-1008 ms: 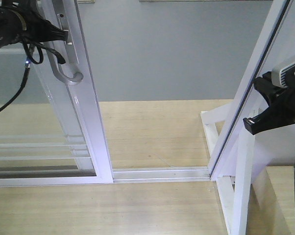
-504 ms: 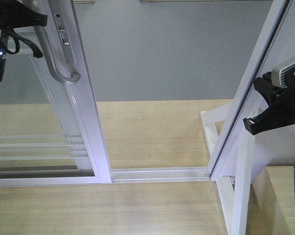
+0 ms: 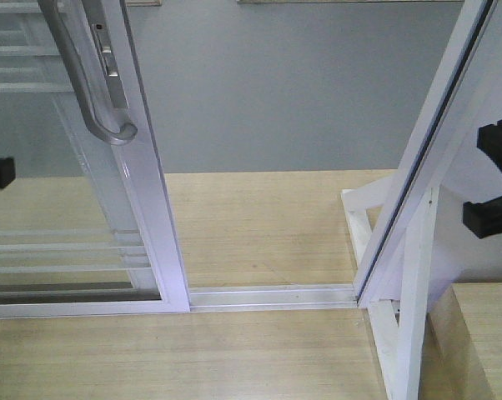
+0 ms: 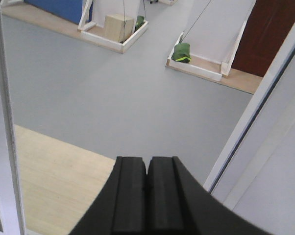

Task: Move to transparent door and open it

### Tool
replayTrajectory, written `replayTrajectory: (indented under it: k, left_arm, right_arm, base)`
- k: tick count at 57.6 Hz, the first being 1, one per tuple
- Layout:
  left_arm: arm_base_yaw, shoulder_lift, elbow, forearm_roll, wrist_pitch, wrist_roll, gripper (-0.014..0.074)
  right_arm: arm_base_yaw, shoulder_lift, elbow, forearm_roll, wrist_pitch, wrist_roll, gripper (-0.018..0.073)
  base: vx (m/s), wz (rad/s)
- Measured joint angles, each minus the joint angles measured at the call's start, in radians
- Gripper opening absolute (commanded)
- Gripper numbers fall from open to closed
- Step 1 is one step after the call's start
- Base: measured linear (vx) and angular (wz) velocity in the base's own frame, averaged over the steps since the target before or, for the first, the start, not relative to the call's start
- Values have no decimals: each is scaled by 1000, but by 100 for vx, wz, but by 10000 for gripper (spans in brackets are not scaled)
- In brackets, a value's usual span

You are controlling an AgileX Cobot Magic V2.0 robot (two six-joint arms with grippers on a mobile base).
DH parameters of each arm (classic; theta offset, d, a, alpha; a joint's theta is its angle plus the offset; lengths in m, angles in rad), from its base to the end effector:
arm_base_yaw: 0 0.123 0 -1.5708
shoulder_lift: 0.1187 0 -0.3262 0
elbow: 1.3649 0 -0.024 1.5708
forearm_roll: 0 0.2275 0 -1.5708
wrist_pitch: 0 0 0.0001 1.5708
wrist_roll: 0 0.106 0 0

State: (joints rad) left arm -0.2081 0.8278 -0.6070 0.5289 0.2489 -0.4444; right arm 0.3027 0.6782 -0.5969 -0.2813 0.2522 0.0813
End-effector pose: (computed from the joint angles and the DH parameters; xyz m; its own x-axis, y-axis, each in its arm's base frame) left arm 0.1366 -0.0153 0.3450 -0.3279 0.1411 -0.9341 0.1143 0.9874 0.1091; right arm 0.0997 0.0234 0.3567 -0.1754 -0.2538 -0.9512 -0.2715 0.9412 -0.2010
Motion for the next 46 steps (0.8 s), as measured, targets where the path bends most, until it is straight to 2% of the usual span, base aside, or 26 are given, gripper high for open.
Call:
replayTrajectory:
  k: [9, 16, 22, 33, 40, 46]
  left_arm:
    - [0, -254, 170, -35, 5, 0, 0]
    - [0, -424, 261, -143, 70, 13, 0]
    - [0, -542, 299, -267, 139, 101, 0]
    - [0, -648, 314, -469, 205, 355, 0]
    - [0, -653, 314, -529, 205, 400, 0]
    - [0, -653, 314, -542, 205, 407, 0]
  right_arm:
    - [0, -123, 14, 10, 79, -6, -8]
    - [0, -230, 93, 21, 88, -24, -8]
    - [0, -317, 170, 26, 99, -26, -8]
    - [0, -383, 203, 26, 100, -26, -8]
    - [0, -385, 203, 26, 100, -27, -8]
    - [0, -385, 204, 26, 100, -27, -8]
  base:
    - [0, 0]
    - [0, 0]
    - [0, 0]
    - [0, 0]
    - [0, 0]
    - [0, 0]
